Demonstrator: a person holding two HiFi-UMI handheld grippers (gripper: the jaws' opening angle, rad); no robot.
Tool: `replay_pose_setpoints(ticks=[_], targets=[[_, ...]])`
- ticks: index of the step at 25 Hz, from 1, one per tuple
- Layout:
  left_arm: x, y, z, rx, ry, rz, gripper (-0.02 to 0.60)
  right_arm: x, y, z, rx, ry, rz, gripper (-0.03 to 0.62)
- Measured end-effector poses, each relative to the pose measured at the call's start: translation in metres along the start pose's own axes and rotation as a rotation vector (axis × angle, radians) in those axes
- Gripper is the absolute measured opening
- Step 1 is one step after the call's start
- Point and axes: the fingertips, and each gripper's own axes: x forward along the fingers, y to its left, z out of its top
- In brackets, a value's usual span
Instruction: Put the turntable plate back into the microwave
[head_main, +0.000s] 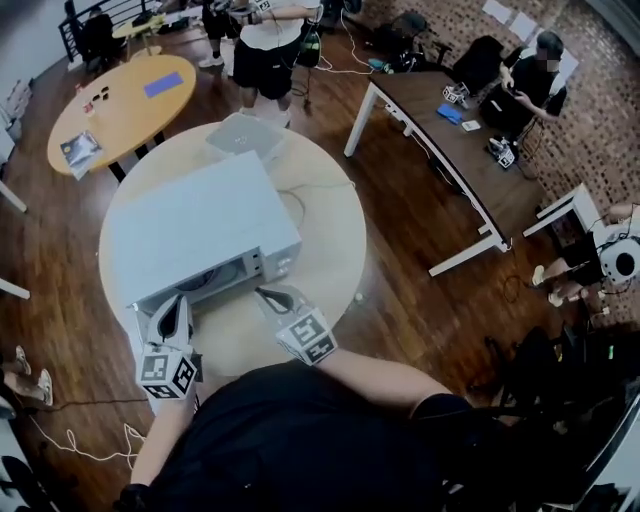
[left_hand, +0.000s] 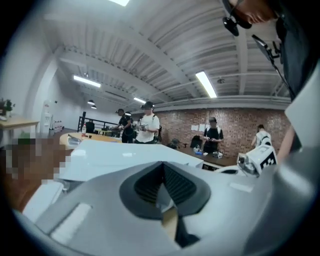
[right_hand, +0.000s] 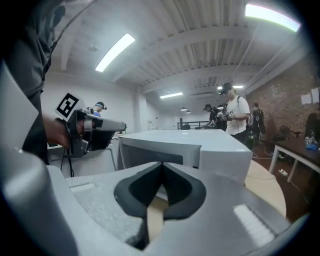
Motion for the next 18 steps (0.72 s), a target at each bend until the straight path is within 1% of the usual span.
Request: replay_pose_setpoints(ticks=[2, 4, 6, 9, 11, 13, 14, 16, 18], targets=[[0.003, 0.000, -0.014, -0.052, 0.034, -0.008, 0.005, -0.001, 0.000, 0.004, 0.001, -0.014, -0.019, 0.002], [0.004, -0.001, -0.019, -0.075, 0.049, -0.017, 0.005, -0.001, -0.003, 0.004, 0.010, -0.018, -0.039, 0.002], [0.006, -0.003, -0.015, -0.069, 0.044, -0.028, 0.005, -0.002, -0.009, 0.003, 0.023, -0.020, -0.061, 0.002], [0.009, -0.005, -0.012, -0.065, 0.042, -0.048, 0.005, -0.008, -0.024, -0.001, 0.050, -0.024, -0.117, 0.002], [0.008, -0.003, -0.017, -0.065, 0.051, -0.056, 0.005, -0.010, -0.031, -0.001, 0.070, -0.027, -0.145, 0.002], [0.007, -0.001, -0.029, -0.064, 0.065, -0.058, 0.005, -0.010, -0.035, -0.003, 0.083, -0.024, -0.164, 0.002], [0.008, -0.005, -0.038, -0.064, 0.072, -0.069, 0.005, -0.015, -0.039, -0.008, 0.091, -0.019, -0.184, 0.002], [0.016, -0.026, -0.055, -0.051, 0.086, -0.120, 0.005, -0.040, -0.054, -0.018, 0.104, -0.004, -0.254, 0.002], [0.020, -0.042, -0.063, -0.027, 0.095, -0.163, 0.005, -0.061, -0.061, -0.025, 0.110, 0.010, -0.306, 0.002]])
